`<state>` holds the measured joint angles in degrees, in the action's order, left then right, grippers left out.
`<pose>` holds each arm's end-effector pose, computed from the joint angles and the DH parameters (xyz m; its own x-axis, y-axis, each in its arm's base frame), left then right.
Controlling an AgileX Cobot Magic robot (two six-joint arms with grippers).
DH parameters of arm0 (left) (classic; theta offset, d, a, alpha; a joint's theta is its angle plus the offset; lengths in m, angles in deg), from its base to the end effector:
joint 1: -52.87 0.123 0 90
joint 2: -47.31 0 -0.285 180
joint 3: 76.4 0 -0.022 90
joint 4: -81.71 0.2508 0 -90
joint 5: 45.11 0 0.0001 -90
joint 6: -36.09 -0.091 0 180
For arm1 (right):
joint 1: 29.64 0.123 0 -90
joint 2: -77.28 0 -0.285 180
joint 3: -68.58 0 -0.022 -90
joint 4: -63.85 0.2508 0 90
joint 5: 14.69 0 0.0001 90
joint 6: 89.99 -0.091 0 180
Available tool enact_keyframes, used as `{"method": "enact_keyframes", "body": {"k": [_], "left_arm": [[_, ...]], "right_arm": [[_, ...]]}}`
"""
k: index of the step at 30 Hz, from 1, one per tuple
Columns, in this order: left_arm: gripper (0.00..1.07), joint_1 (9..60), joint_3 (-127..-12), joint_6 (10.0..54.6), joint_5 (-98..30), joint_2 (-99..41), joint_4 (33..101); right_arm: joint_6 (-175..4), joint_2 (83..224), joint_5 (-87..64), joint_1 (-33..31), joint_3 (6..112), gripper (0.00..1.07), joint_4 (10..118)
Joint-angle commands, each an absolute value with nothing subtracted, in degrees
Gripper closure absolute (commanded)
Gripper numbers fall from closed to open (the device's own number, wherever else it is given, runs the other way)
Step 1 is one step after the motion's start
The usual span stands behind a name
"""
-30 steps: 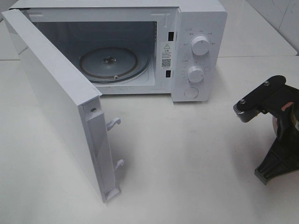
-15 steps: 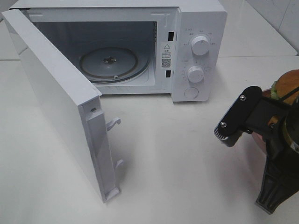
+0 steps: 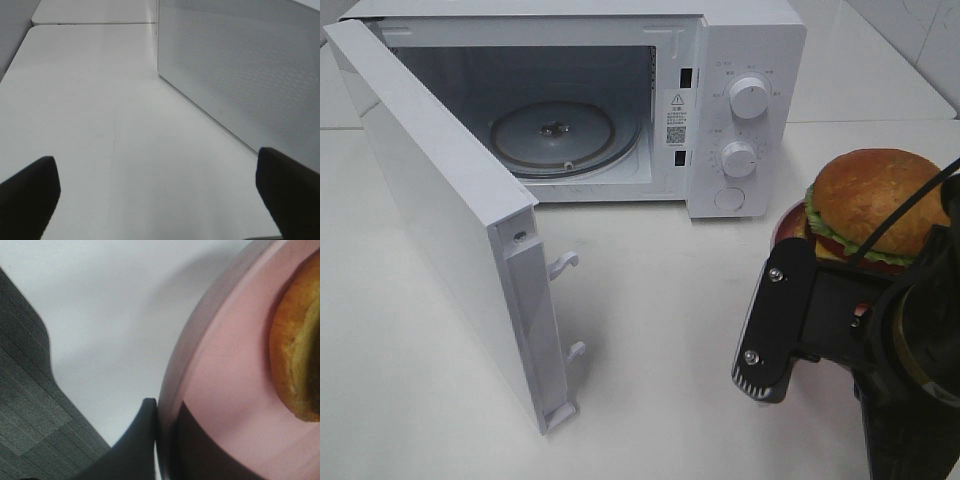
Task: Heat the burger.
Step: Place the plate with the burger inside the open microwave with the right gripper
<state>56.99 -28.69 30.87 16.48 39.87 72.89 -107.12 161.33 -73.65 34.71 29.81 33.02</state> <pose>-0.0078 -0.0129 0.2810 -0.4434 -0.0146 -0.8962 0.0570 0.9974 -0.0445 0.1210 0.1596 0.2073 -0.4329 -0.9006 -0.0387 -0.8024 0.4045 -0.4388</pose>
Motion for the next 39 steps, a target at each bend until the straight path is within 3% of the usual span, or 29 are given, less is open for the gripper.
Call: {"method": "enact_keyframes", "body": {"k": [1, 20, 26, 39], "left_arm": [[0.07, 57.2, -28.7, 30.9, 16.0, 40.8, 72.5], [0.07, 57.2, -28.7, 30.9, 16.0, 40.8, 72.5], [0.07, 57.2, -28.7, 30.9, 16.0, 40.8, 72.5], [0.07, 57.2, -28.7, 30.9, 16.0, 40.8, 72.5]], "right_arm": [[-104.4, 160.8, -74.4, 36.8, 29.9, 1.07, 29.6], [-98.9, 160.8, -67.1, 38.0, 29.9, 1.07, 24.2], [-89.3, 160.8, -65.1, 37.7, 29.9, 1.07, 23.9], [-65.7, 160.8, -52.2, 24.4, 29.9, 1.07, 26.4]]}}
